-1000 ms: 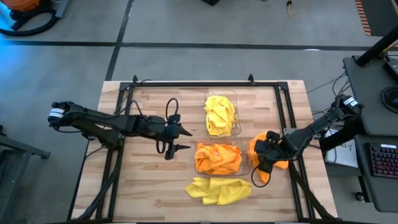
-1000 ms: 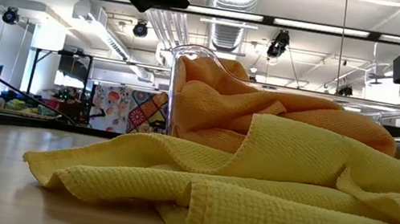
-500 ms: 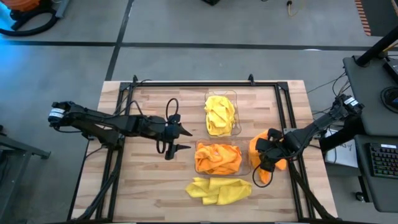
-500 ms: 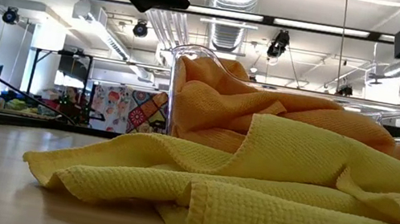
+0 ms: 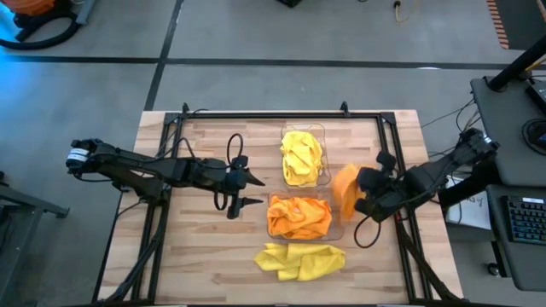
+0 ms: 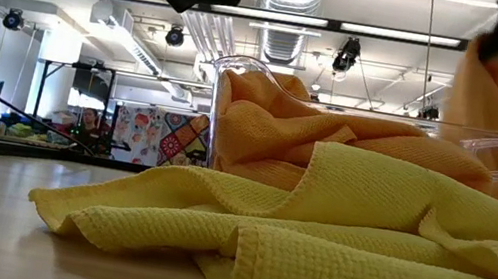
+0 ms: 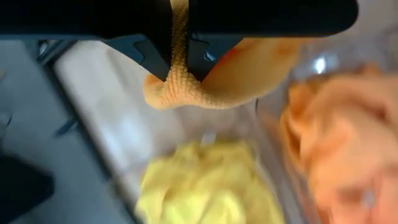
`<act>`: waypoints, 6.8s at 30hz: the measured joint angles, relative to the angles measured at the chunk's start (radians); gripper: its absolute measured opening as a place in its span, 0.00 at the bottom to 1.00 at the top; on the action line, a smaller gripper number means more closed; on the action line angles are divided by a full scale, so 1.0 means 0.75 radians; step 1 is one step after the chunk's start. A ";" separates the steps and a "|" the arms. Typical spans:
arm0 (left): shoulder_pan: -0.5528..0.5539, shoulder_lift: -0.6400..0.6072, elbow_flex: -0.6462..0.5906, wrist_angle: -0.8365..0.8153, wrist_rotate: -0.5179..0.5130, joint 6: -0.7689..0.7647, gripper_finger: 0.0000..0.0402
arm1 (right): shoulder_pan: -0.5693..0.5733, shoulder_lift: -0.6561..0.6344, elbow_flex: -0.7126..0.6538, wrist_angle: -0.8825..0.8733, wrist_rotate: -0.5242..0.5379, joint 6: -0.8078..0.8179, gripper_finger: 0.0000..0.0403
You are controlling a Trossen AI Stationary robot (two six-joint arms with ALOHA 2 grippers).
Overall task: Sort microfiber towel by color & place in baskets
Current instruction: Put the orange towel into the bottom transparent bin
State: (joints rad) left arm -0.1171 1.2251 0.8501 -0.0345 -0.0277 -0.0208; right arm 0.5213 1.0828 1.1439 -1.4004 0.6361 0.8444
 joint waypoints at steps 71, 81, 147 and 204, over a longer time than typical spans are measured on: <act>-0.016 0.143 0.003 0.160 0.076 -0.049 0.58 | -0.004 0.287 0.197 0.426 0.280 -0.257 0.03; -0.016 0.139 0.003 0.157 0.075 -0.049 0.58 | -0.003 0.290 0.086 0.744 0.209 -0.398 0.03; -0.016 0.139 0.003 0.156 0.074 -0.030 0.58 | -0.026 0.284 -0.359 1.267 -0.406 -0.213 0.46; -0.015 0.139 0.000 0.177 0.071 -0.019 0.58 | -0.269 0.525 -0.790 3.031 -0.370 -1.057 0.03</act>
State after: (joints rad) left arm -0.1286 1.3293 0.8501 0.0982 0.0255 -0.0349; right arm 0.3199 1.4768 0.5513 0.8728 0.3589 0.0520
